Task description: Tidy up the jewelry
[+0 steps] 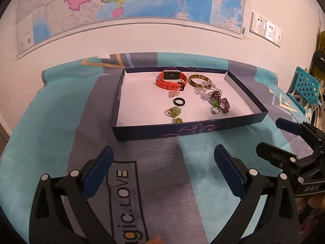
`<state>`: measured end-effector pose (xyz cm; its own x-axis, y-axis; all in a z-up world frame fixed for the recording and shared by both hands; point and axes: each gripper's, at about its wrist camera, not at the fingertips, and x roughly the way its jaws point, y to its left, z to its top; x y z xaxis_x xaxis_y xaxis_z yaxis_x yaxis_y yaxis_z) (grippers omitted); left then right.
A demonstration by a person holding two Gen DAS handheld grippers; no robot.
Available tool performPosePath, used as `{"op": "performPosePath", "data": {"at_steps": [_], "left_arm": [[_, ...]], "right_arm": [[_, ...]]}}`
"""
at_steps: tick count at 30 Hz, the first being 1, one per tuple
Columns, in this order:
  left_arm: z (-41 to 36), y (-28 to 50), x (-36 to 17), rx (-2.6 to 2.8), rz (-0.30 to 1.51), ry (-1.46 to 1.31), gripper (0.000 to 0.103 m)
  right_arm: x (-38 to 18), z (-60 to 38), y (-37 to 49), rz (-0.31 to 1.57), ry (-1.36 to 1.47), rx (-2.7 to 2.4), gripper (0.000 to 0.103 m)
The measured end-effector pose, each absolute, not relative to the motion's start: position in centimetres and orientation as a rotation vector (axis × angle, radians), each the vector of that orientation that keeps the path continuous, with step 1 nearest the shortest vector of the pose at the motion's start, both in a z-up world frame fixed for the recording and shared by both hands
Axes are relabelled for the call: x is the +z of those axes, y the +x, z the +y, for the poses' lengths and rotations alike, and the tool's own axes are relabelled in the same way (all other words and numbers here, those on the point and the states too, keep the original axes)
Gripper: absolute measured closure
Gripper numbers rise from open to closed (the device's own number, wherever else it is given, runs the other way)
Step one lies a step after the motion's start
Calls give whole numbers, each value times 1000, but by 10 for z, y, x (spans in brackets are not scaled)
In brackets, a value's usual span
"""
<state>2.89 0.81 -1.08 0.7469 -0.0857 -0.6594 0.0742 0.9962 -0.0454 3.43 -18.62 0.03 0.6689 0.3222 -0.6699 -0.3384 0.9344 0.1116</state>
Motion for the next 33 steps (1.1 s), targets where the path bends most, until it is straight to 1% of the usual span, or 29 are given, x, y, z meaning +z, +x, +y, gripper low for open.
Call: {"op": "performPosePath", "data": {"at_steps": [33], "left_arm": [[6,20,-9,-53,725,2,6]], "right_arm": [[-2,-183,28,749,-21,372,7]]}}
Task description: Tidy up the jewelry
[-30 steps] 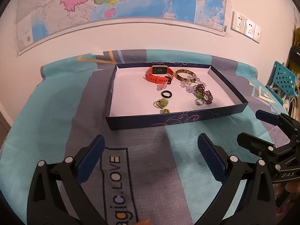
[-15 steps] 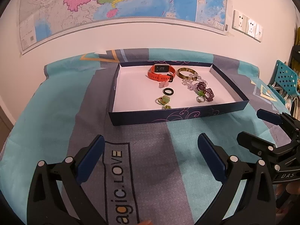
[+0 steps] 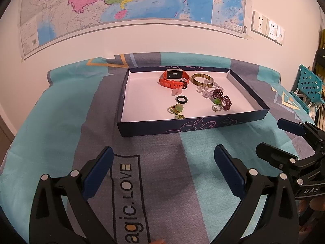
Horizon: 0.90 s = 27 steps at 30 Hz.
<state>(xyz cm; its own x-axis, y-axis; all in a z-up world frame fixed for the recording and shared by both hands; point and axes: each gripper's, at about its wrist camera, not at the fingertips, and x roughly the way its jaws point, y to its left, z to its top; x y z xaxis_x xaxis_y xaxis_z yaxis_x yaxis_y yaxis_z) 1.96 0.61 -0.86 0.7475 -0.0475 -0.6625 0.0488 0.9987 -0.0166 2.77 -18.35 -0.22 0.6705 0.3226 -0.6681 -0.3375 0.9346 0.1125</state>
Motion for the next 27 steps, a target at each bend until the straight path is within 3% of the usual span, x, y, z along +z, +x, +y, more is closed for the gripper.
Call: {"op": "performPosePath", "data": {"at_steps": [27], "left_arm": [[5,24,-14,-60,748,-2,6]], "right_arm": [[-4,-182,28,752,-39,363,7]]}}
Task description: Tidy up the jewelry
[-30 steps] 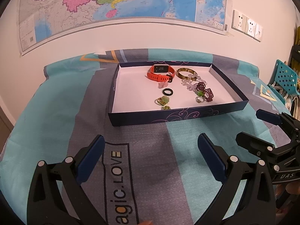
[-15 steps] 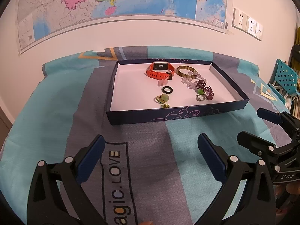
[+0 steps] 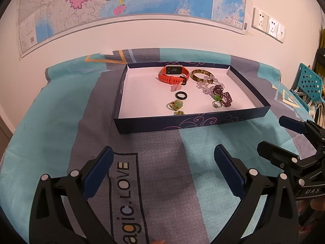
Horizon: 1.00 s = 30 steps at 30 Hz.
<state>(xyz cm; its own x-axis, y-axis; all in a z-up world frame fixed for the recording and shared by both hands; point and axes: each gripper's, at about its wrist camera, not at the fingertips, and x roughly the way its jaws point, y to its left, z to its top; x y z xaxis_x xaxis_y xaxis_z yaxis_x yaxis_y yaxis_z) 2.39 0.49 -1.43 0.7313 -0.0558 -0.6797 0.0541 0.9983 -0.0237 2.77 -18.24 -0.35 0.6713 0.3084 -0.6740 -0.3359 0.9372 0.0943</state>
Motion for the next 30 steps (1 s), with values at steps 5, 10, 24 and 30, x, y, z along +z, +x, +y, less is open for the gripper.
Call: {"op": "performPosePath", "data": {"at_steps": [5,10,24,30], "left_arm": [[5,24,-14,-61,748,-3,6],[5,24,-14,-62,748,-3,6],[5,25,-18,-60,753,-6,6],[0,23,-17,-82,725,11,6]], "right_arm": [[-4,-182,28,753,-38,362,7],[-4,-182,27,755,-34,364,7],[-6,-183,28,760,-30,360,7],[-6,-183,29,760,-28,365,7]]}}
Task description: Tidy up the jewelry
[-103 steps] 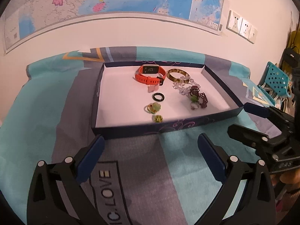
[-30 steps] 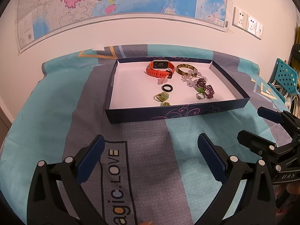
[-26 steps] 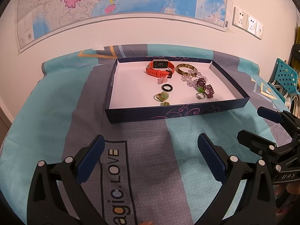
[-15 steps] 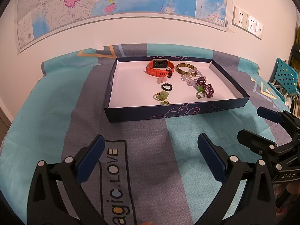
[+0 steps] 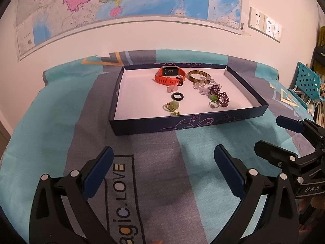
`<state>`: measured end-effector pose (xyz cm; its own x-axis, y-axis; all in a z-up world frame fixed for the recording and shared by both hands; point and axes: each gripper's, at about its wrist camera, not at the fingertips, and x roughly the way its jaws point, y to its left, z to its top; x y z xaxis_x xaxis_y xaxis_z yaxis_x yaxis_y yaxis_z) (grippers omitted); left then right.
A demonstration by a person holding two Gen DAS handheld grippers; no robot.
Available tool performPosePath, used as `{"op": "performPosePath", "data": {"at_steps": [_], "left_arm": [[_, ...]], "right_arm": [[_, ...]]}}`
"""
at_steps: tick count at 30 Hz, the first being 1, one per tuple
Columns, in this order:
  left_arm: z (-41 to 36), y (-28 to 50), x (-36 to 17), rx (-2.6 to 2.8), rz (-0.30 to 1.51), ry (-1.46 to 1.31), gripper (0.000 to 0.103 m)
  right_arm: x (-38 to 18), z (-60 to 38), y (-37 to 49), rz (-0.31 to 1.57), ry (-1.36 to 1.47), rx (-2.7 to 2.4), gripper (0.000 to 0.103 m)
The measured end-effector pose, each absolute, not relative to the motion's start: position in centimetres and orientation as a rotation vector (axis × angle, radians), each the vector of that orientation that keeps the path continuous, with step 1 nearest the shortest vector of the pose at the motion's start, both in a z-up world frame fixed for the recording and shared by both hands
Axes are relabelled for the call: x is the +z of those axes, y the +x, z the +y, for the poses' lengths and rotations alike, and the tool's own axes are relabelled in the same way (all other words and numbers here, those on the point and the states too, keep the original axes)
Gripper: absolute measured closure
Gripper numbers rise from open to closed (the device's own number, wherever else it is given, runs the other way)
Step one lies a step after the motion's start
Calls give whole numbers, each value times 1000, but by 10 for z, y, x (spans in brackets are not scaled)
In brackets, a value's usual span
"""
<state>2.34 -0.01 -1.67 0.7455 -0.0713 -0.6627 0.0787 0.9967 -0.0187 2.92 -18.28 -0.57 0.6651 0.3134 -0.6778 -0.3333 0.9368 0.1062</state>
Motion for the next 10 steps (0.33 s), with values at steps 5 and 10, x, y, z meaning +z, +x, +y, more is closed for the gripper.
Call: {"op": "performPosePath", "data": {"at_steps": [5,10], "left_arm": [[0,26,-18,-90,750,1,6],[16,30,-21,-72,774,-22,6]], "right_arm": [[-6,-191,32,771,-26,376,7],[-13,-235,48,816,-78,268,7]]}}
